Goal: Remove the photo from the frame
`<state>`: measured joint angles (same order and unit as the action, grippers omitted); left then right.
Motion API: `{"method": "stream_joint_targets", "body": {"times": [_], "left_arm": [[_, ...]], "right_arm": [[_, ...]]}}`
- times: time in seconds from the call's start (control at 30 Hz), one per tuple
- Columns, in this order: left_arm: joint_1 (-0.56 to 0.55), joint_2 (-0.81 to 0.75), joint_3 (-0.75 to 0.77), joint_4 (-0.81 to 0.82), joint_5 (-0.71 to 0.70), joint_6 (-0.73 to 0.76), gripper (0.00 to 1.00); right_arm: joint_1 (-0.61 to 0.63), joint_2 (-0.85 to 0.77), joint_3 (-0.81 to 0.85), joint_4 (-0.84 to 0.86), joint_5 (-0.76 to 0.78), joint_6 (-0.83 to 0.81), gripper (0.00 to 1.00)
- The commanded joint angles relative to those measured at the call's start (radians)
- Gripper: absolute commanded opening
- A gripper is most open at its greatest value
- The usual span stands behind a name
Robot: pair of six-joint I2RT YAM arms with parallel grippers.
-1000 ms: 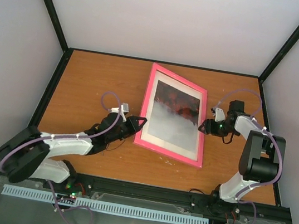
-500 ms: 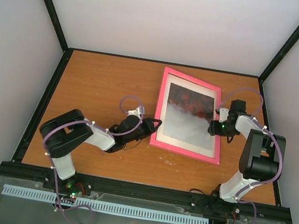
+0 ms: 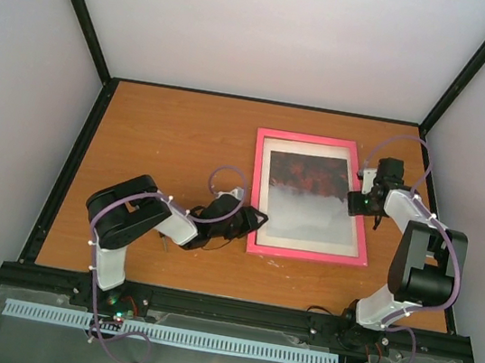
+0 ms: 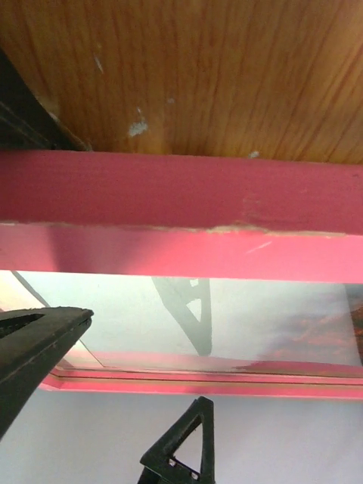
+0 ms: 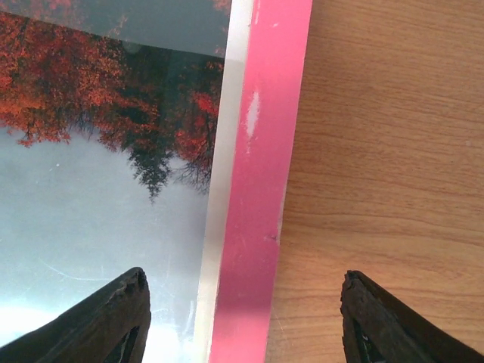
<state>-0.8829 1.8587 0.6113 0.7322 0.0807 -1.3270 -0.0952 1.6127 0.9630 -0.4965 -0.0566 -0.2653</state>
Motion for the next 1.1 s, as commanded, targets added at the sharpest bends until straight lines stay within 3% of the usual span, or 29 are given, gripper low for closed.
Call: {"method": "stream_joint_targets", "body": {"times": [0.0, 0.17, 0.4, 0.7, 1.07], "left_arm": [[-0.007, -0.001, 0.059, -0.079, 0.017, 0.055, 0.47], [-0.007, -0.078, 0.052, -0.206, -0.064, 0.089, 0.54], [-0.008, -0.182, 0.188, -0.562, -0.231, 0.211, 0.68], [0.005, -0.072, 0.425, -0.791, -0.281, 0.323, 0.79], [0.032, 0.003, 0.466, -0.793, -0.201, 0.336, 0.78]], "right_arm": [[0.0, -0.011, -0.009, 0.017, 0.021, -0.009, 0.68], [-0.001, -0.022, -0.01, 0.015, 0.011, -0.01, 0.68], [-0.001, -0.048, -0.012, 0.021, 0.013, -0.015, 0.69], [-0.001, -0.064, -0.016, 0.02, -0.009, -0.021, 0.69], [-0.001, -0.075, -0.02, 0.022, -0.024, -0.026, 0.69]]}}
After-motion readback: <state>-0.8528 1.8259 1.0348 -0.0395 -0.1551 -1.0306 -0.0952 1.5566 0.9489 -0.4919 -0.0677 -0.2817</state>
